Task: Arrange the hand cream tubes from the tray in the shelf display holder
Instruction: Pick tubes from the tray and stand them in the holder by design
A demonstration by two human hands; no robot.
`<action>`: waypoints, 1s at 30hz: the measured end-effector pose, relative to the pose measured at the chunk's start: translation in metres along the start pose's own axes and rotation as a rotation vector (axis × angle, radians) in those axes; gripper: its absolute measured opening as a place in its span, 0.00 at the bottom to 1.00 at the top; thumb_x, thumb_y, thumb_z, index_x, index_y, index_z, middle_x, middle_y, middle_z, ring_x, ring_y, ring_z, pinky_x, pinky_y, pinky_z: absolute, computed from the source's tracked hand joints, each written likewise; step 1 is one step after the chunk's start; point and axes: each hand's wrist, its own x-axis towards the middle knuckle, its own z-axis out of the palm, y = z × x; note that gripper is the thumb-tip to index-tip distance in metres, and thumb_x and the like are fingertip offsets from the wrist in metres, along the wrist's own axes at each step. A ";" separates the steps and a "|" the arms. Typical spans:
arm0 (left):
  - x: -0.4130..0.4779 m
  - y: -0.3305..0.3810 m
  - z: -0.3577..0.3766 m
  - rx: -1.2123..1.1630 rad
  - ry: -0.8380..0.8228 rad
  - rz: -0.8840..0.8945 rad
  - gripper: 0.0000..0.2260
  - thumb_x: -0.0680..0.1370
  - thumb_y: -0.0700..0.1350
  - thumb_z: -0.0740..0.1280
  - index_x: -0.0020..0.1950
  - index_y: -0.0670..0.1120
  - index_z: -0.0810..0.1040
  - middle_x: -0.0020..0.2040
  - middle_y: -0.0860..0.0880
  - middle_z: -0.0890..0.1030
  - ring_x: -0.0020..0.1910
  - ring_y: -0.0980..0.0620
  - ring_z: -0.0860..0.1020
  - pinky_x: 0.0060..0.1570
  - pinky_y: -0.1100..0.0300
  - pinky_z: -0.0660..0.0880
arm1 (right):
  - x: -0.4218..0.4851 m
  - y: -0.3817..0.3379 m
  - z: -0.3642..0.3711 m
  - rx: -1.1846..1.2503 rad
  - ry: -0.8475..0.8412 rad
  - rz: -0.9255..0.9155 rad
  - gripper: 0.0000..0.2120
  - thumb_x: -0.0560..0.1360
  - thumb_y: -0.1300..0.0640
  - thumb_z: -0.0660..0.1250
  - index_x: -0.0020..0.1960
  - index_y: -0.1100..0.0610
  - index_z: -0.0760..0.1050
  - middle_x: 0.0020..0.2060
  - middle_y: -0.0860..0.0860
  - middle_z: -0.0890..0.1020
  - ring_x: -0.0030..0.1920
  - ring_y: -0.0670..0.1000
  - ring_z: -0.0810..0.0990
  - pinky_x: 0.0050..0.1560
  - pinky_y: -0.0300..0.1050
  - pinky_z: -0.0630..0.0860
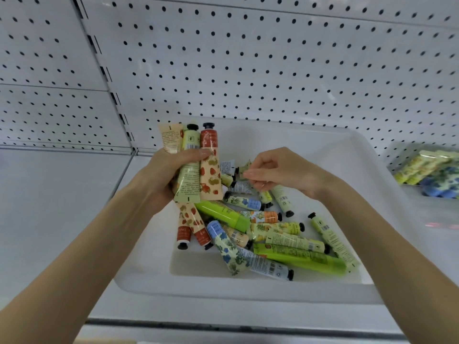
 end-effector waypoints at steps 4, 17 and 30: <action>0.002 -0.002 0.000 0.028 -0.008 -0.035 0.03 0.71 0.41 0.71 0.44 0.45 0.80 0.36 0.48 0.85 0.33 0.51 0.84 0.29 0.58 0.80 | 0.003 0.014 -0.009 -0.085 0.006 0.049 0.13 0.71 0.55 0.73 0.47 0.65 0.79 0.36 0.52 0.83 0.34 0.44 0.81 0.38 0.33 0.78; 0.003 -0.001 -0.001 -0.021 -0.023 -0.051 0.06 0.68 0.42 0.72 0.44 0.46 0.80 0.36 0.49 0.85 0.33 0.52 0.84 0.30 0.58 0.80 | 0.015 0.033 0.048 -0.445 -0.197 0.030 0.19 0.72 0.44 0.70 0.51 0.60 0.81 0.43 0.54 0.85 0.32 0.47 0.80 0.39 0.35 0.78; -0.002 0.001 0.000 -0.010 -0.033 -0.081 0.09 0.65 0.44 0.73 0.44 0.46 0.80 0.37 0.48 0.85 0.34 0.51 0.83 0.35 0.55 0.82 | 0.004 0.020 0.037 -0.253 -0.288 0.276 0.17 0.74 0.47 0.67 0.48 0.62 0.78 0.33 0.48 0.74 0.30 0.44 0.77 0.34 0.32 0.74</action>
